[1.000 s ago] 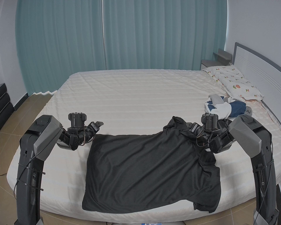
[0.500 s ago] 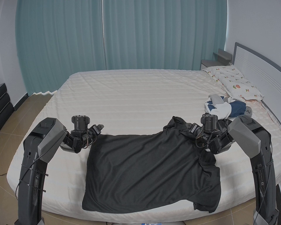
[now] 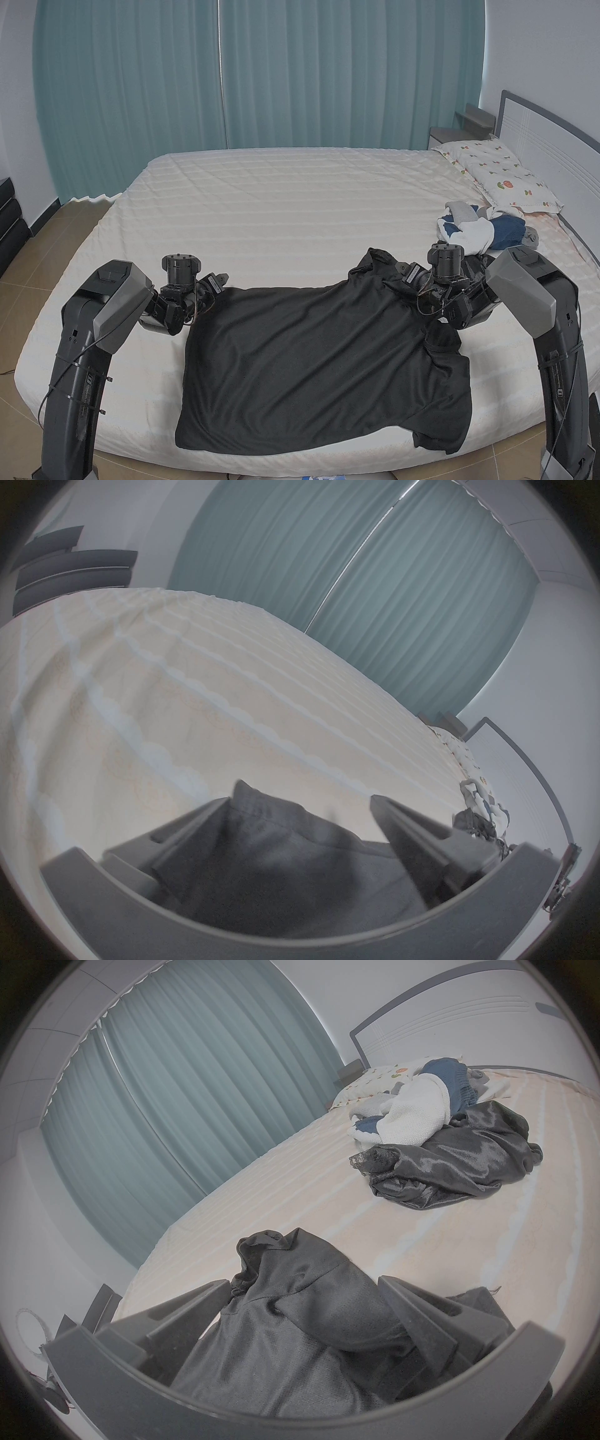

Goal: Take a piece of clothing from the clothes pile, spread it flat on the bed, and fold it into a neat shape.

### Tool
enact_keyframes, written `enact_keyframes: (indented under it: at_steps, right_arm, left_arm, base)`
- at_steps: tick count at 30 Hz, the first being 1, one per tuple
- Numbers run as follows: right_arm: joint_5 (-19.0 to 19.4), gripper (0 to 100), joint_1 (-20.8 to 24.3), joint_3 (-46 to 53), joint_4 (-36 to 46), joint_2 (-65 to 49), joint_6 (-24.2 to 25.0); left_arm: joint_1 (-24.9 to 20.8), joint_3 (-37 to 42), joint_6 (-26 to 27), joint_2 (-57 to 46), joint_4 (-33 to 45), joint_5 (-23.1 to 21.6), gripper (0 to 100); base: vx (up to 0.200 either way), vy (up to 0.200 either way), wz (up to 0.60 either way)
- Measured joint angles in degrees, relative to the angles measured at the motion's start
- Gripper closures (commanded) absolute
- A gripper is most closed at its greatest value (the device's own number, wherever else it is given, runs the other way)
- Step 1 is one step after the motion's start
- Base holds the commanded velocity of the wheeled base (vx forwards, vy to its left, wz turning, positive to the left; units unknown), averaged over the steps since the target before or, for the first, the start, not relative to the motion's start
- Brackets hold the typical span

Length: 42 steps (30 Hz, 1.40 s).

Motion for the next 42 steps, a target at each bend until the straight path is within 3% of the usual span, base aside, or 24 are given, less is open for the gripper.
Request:
enact_keyframes:
  at_steps: [12, 38, 39, 42]
  right_arm:
    - [-0.1, 0, -0.2, 0.0, 0.0, -0.3, 0.0]
    - [-0.1, 0, -0.9, -0.1, -0.1, -0.4, 0.0]
    - [-0.1, 0, -0.9, -0.1, -0.1, -0.4, 0.0]
    - [-0.2, 0, -0.9, -0.1, -0.2, -0.4, 0.1]
  left_arm:
    - [1.7, -5.0, -0.1, 1.9, -0.1, 7.6, 100]
    - [5.2, -9.8, -0.3, 3.9, 0.2, 8.8, 100]
    - [5.3, -9.8, -0.3, 4.0, 0.3, 8.8, 0]
    - [5.3, -9.9, -0.3, 4.0, 0.1, 8.8, 0]
  base:
    - [0.0, 0.0, 0.0]
    - [0.0, 0.0, 0.0]
    - [0.0, 0.0, 0.0]
    - [0.0, 0.0, 0.0]
